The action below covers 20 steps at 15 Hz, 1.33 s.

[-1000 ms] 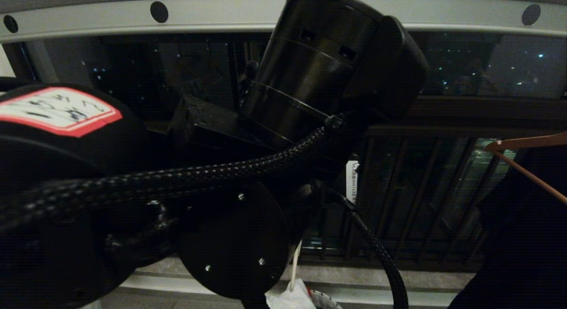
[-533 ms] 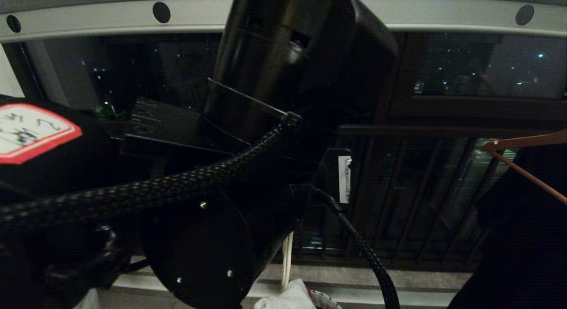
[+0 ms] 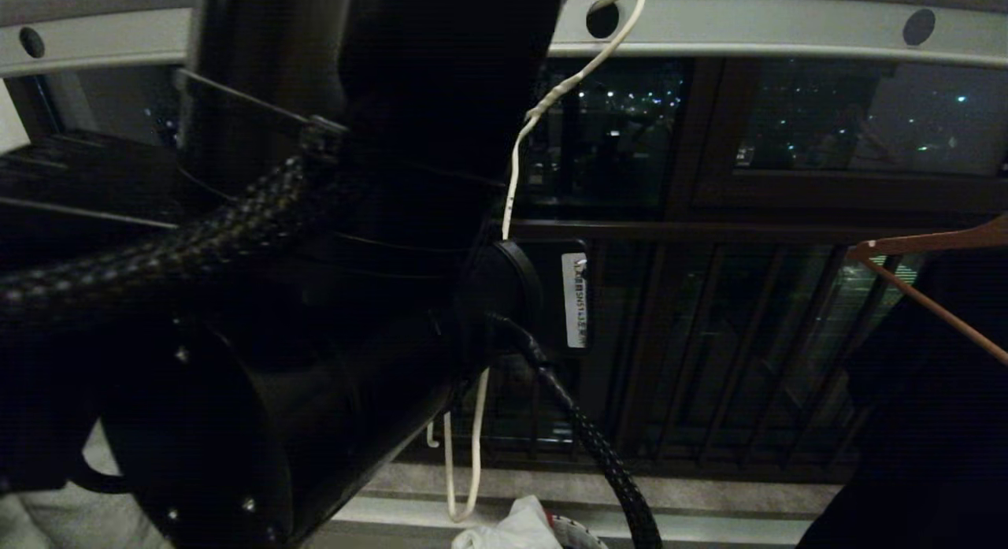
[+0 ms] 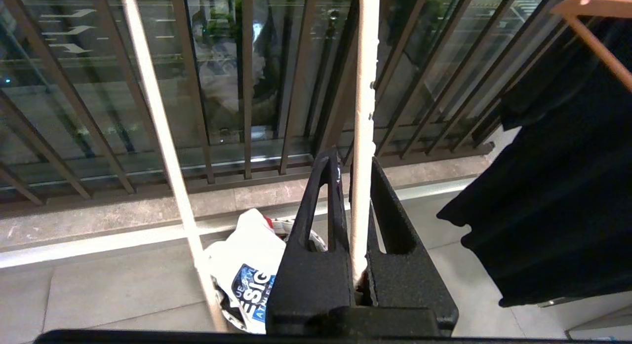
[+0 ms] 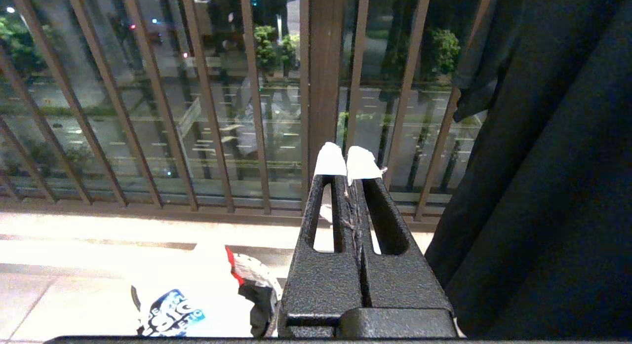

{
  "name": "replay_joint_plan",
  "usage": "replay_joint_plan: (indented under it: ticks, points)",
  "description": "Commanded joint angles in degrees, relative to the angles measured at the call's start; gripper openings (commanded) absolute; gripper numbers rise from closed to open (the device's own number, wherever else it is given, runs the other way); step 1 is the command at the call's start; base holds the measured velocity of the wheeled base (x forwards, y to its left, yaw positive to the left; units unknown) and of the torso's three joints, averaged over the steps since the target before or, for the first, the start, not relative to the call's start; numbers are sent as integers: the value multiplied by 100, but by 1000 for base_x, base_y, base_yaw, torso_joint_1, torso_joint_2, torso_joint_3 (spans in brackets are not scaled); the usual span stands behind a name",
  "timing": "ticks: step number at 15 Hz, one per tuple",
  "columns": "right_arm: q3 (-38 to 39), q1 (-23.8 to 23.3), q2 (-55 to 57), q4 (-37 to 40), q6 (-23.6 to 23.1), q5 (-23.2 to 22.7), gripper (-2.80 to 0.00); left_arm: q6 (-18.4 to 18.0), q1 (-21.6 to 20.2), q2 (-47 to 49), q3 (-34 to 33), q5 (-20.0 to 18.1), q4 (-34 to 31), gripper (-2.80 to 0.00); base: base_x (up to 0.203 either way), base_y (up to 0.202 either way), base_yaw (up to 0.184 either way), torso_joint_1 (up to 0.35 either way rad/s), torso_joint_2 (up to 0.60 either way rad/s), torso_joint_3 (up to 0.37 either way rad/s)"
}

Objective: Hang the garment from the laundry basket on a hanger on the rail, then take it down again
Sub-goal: Pick up the clothes rack on the clothesline

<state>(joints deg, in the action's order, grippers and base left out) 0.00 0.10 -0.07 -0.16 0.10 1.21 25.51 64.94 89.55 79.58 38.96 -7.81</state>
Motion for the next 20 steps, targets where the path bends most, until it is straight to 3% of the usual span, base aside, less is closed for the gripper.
replay_joint_plan:
  ticks: [1,5,9,15,20]
  points:
    - [0,8,7,-2,-1,2,-280,15,12,-131,-24,15,-7,-280,0,0,0,0,0,0]
    - [0,-1,7,-2,-1,2,-280,10,201,-43,-180,15,8,-280,0,0,0,0,0,0]
    - [0,0,7,-2,-1,2,-280,15,195,-47,-280,-314,33,-280,0,0,0,0,0,0]
    - [0,-1,7,-2,-1,2,-280,-247,195,-156,-725,-356,1046,-280,0,0,0,0,0,0]
    - [0,-1,7,-2,-1,2,-280,-258,195,-580,-926,-519,1054,-280,0,0,0,0,0,0]
